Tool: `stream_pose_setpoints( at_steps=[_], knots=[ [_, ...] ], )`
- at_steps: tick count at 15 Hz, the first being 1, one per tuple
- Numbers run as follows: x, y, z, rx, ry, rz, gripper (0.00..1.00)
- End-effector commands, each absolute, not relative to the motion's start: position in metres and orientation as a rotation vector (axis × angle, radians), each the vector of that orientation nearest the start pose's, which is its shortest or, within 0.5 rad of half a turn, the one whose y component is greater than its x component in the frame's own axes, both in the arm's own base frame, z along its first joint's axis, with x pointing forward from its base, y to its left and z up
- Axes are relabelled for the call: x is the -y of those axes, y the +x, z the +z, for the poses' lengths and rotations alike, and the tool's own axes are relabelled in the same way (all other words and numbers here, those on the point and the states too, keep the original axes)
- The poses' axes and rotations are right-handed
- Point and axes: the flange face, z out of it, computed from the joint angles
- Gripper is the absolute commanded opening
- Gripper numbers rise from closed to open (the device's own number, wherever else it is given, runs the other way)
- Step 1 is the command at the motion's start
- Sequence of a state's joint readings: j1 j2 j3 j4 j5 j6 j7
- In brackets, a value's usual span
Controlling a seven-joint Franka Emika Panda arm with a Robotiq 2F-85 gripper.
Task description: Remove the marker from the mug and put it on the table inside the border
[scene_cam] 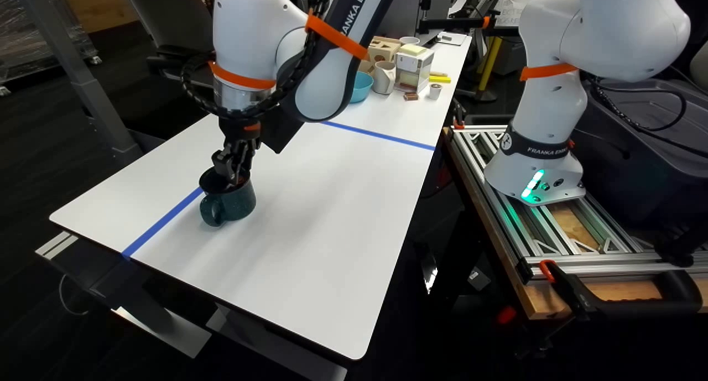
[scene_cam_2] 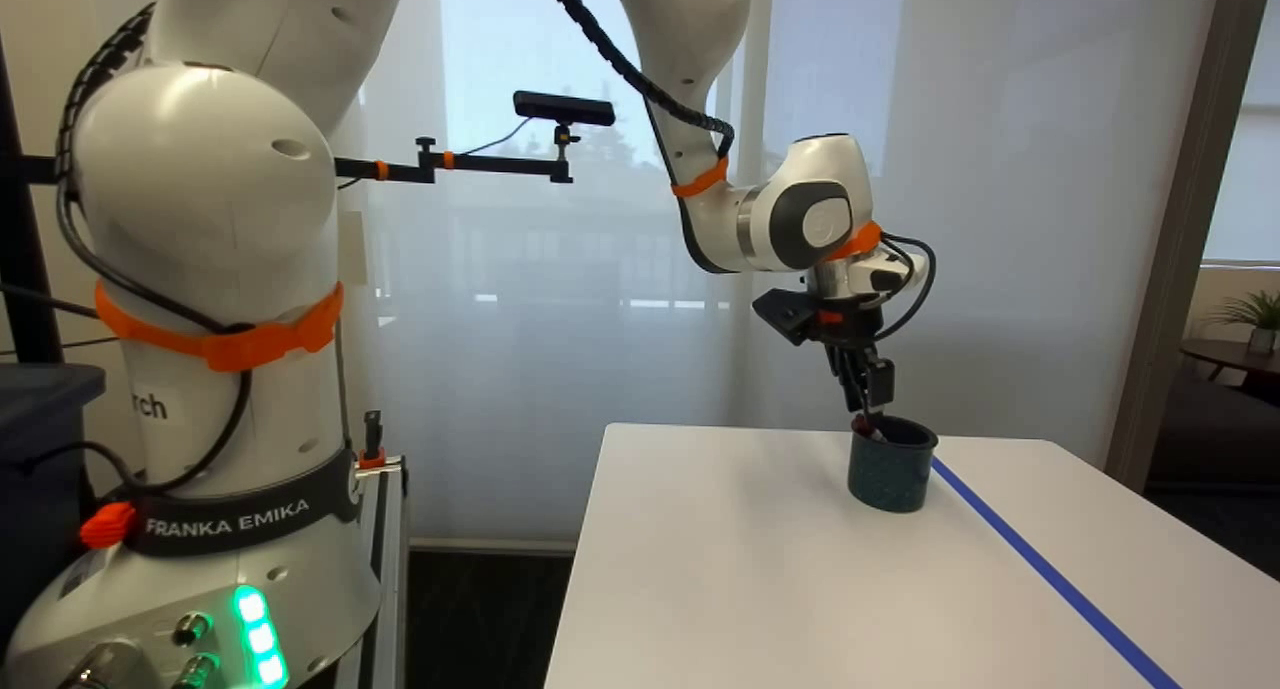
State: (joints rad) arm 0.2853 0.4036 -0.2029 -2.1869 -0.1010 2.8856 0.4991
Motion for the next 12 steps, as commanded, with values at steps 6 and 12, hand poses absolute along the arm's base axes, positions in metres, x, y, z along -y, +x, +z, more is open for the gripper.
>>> stream_pose_setpoints(
  at_steps=[6,12],
  knots=[
    [-0.0589,0.5943,0.2264,-0.483,-3.107,-0.544,0.37],
    [-0.0672,0.5924,0.2299,-0.465,-3.103,-0.553,0.05]
  ],
)
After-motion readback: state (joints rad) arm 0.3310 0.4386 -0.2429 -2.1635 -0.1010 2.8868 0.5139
